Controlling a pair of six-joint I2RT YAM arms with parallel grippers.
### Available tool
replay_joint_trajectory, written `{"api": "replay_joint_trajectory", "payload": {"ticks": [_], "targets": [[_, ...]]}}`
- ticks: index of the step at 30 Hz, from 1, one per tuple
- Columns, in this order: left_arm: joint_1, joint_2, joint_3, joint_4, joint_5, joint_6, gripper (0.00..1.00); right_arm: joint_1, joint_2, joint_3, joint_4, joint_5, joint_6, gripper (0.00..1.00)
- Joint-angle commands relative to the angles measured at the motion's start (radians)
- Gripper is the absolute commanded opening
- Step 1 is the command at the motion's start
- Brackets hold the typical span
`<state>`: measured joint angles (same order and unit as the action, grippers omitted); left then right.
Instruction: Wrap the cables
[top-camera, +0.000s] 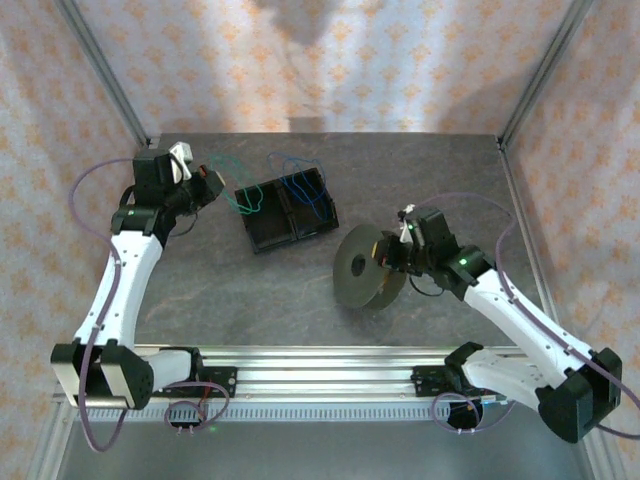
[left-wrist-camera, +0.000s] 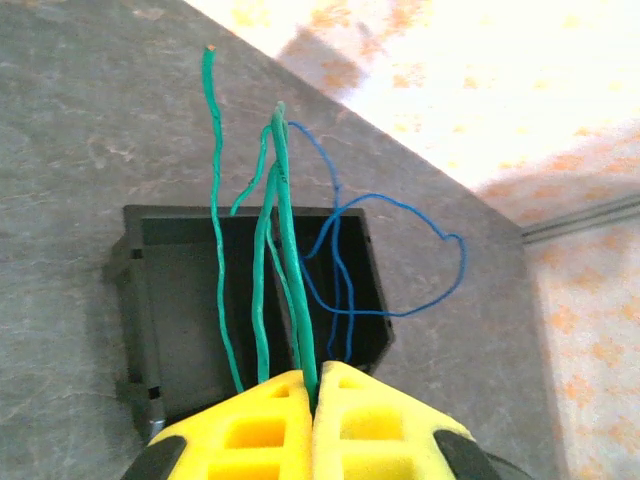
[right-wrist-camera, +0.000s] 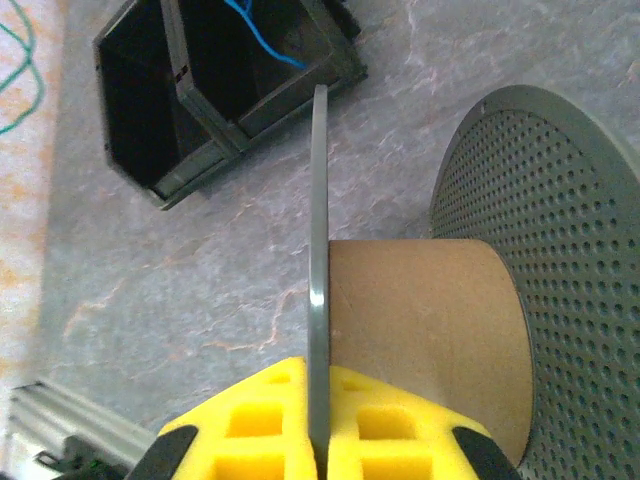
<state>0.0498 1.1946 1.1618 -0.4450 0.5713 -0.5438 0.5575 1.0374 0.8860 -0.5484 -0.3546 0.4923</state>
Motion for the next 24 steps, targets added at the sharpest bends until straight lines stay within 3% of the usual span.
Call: {"api": "replay_joint_trajectory", "payload": {"ticks": [1, 8, 15, 19, 24], "targets": [[-0.023, -0.058, -0.037, 0.081, 0.069, 0.029, 0.00, 0.051, 0.054, 0.084, -0.032, 0.193, -0.094, 0.00], [-0.031, -0.151, -0.128, 0.146, 0.061, 0.044, 0.00, 0.218, 0.283, 0.291, -0.115, 0.500, -0.194, 0.00], [-0.032, -0.167, -0.151, 0.138, 0.058, 0.058, 0.00, 0.268, 0.497, 0.410, -0.106, 0.526, -0.182, 0.00], [-0.032, -0.170, -0.152, 0.130, 0.065, 0.065, 0.00, 0.282, 0.570, 0.472, -0.159, 0.549, -0.165, 0.33], [-0.032, -0.175, -0.157, 0.135, 0.078, 0.064, 0.00, 0.283, 0.581, 0.489, -0.180, 0.545, -0.151, 0.48]]}}
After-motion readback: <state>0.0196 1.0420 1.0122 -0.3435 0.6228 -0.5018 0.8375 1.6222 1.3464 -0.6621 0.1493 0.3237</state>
